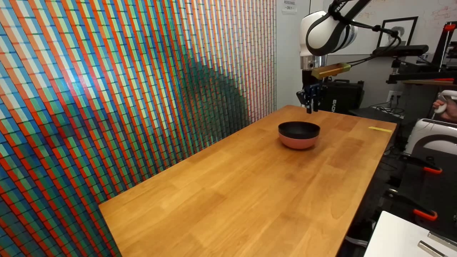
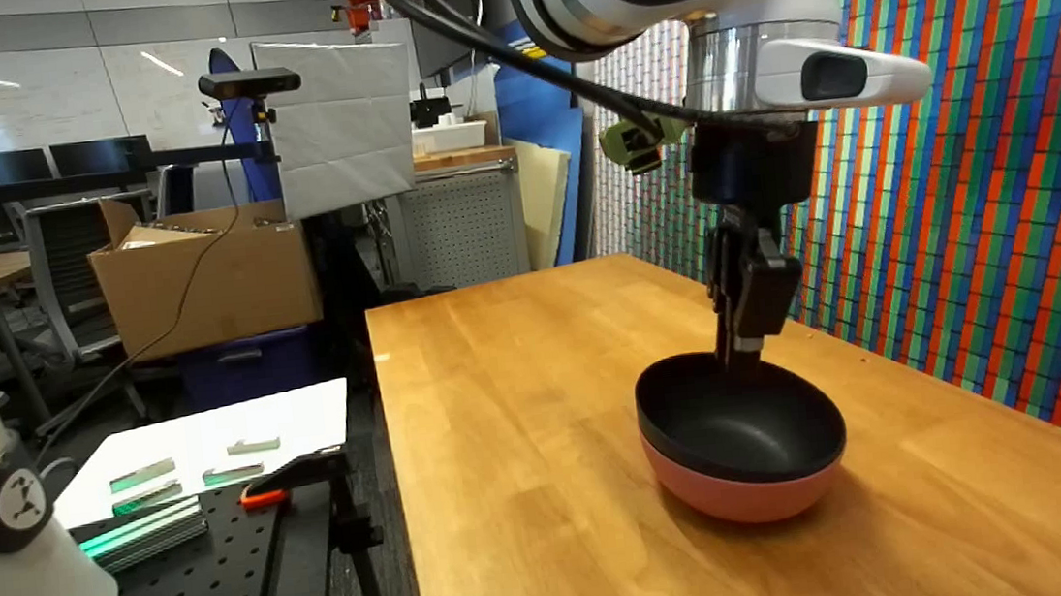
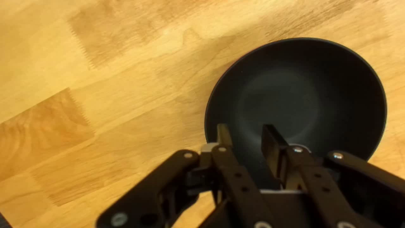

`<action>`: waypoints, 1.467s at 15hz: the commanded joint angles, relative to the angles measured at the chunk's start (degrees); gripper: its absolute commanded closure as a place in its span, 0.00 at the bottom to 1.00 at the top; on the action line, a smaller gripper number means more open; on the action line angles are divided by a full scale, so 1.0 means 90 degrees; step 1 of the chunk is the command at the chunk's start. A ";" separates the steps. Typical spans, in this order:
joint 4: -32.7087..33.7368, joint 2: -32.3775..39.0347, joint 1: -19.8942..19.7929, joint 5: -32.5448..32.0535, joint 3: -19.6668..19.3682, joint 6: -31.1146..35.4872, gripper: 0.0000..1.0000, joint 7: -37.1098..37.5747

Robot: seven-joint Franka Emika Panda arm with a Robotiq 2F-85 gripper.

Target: Put the black bowl in the pink bowl

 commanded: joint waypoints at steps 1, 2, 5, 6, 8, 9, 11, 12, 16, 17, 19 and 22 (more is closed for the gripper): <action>-0.0075 -0.0082 -0.0091 0.0302 -0.0004 0.0077 0.34 -0.0225; -0.0074 -0.0086 -0.0099 0.0337 -0.0015 0.0060 0.28 -0.0221; -0.0043 -0.0132 -0.0102 0.0397 -0.0006 -0.0046 0.06 -0.0265; -0.0026 -0.0168 -0.0052 0.0307 0.0000 -0.0110 0.01 -0.0238; 0.0010 -0.0271 0.0050 0.0177 0.0059 -0.0237 0.00 -0.0264; 0.0038 -0.0334 0.0130 0.0066 0.0095 -0.0313 0.00 -0.0278; 0.0109 -0.0502 0.0303 -0.0163 0.0193 -0.0471 0.00 -0.0275; 0.0170 -0.0570 0.0390 -0.0289 0.0253 -0.0567 0.00 -0.0283; 0.0574 -0.0785 0.0666 -0.0571 0.0569 -0.1114 0.00 -0.0436; 0.0698 -0.0803 0.0716 -0.0588 0.0648 -0.1223 0.00 -0.0504; 0.0905 -0.0862 0.0783 -0.0583 0.0769 -0.1402 0.00 -0.0663; 0.1214 -0.0857 0.0825 -0.0529 0.0884 -0.1633 0.00 -0.0960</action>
